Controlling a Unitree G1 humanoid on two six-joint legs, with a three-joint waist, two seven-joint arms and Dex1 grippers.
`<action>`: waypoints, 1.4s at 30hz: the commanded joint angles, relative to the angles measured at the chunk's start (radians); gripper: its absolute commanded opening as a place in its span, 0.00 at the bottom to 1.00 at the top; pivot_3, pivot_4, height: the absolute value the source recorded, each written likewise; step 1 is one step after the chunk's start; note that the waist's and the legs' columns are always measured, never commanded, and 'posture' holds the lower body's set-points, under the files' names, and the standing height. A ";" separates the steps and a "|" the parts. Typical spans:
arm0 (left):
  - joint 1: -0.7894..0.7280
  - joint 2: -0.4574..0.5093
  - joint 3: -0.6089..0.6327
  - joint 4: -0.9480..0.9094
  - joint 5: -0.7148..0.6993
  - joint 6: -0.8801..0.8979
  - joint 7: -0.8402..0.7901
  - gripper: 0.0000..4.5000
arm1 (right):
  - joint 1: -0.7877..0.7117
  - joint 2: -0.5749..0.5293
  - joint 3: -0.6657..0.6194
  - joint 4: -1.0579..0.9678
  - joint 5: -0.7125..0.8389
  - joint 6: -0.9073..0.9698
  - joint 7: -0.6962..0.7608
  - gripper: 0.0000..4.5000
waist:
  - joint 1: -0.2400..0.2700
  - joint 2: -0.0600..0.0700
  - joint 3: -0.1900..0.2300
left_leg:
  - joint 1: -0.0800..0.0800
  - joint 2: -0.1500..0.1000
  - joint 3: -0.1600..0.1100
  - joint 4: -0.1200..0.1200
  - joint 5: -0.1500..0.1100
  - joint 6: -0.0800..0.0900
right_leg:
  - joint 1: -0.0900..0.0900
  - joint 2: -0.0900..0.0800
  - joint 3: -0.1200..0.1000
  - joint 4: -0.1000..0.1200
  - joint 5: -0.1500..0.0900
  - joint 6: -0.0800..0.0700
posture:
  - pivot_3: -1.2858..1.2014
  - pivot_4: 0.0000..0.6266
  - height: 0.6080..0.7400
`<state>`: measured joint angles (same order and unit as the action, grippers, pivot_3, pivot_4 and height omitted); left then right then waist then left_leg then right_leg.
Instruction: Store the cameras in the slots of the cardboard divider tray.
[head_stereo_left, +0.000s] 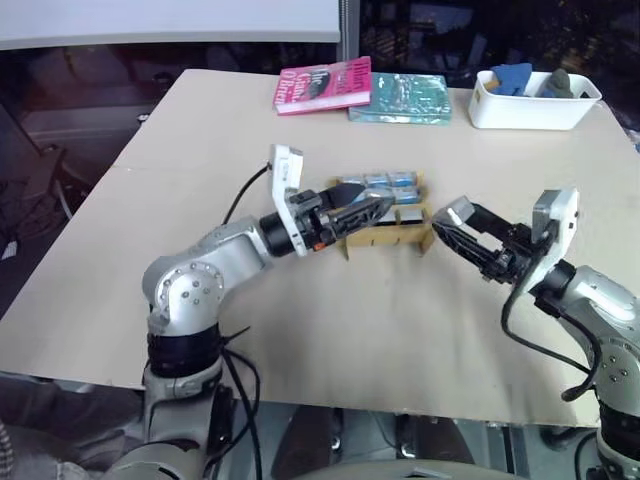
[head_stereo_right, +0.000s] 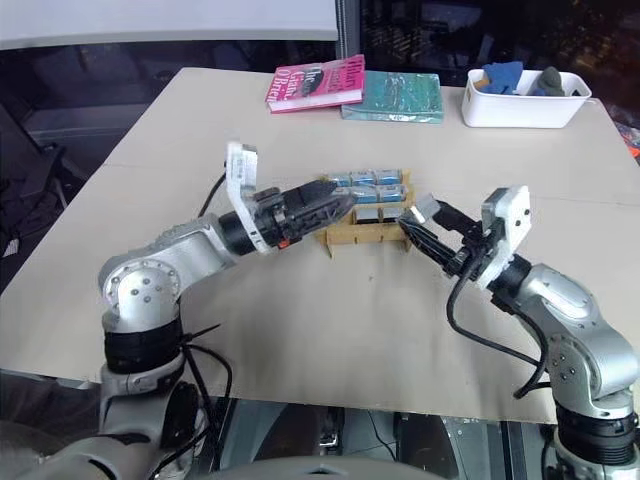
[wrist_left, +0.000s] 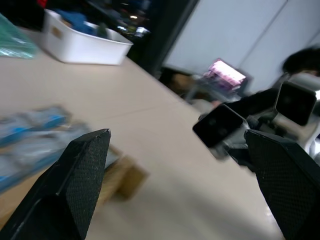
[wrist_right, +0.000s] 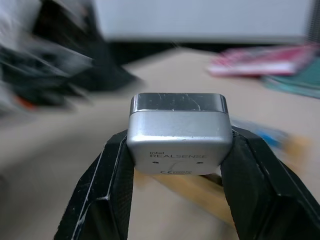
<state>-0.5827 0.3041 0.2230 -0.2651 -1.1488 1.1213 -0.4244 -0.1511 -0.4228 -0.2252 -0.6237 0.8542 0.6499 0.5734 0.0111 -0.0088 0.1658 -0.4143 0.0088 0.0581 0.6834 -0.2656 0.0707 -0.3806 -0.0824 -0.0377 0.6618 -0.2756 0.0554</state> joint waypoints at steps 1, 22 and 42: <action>-0.032 -0.017 0.037 0.099 -0.386 0.087 0.149 1.00 | -0.005 0.029 -0.047 -0.072 0.166 -0.001 -0.069 0.43 | 0.001 0.000 0.000 | 0.000 0.000 0.000 0.000 0.000 0.000 | 0.000 0.000 0.000 0.000 0.000 0.000 | 0.52 0.24 1.00; -0.123 0.145 -0.188 0.088 -0.501 -0.003 0.320 1.00 | -0.020 -0.270 0.243 -0.091 -0.344 -0.165 -0.074 0.43 | 0.003 -0.001 0.000 | 0.000 -0.003 0.000 0.000 0.000 0.000 | 0.000 0.003 -0.001 -0.001 0.000 0.000 | 0.52 0.24 1.00; -0.172 0.146 -0.545 -0.090 0.425 -0.212 0.059 1.00 | -0.138 -0.307 0.422 -0.117 -0.724 0.001 -0.109 0.43 | 0.004 -0.001 0.000 | -0.001 -0.002 0.000 0.000 0.001 -0.002 | 0.000 0.003 -0.002 -0.002 0.000 0.000 | 0.52 0.24 1.00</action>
<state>-0.7297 0.4645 -0.3221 -0.3396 -0.7539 0.9315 -0.3521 -0.2679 -0.7327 0.1996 -0.6967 0.1445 0.6480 0.4585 0.0155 -0.0095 0.1662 -0.4151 0.0066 0.0584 0.6830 -0.2648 0.0692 -0.3805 -0.0791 -0.0395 0.6600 -0.2759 0.0558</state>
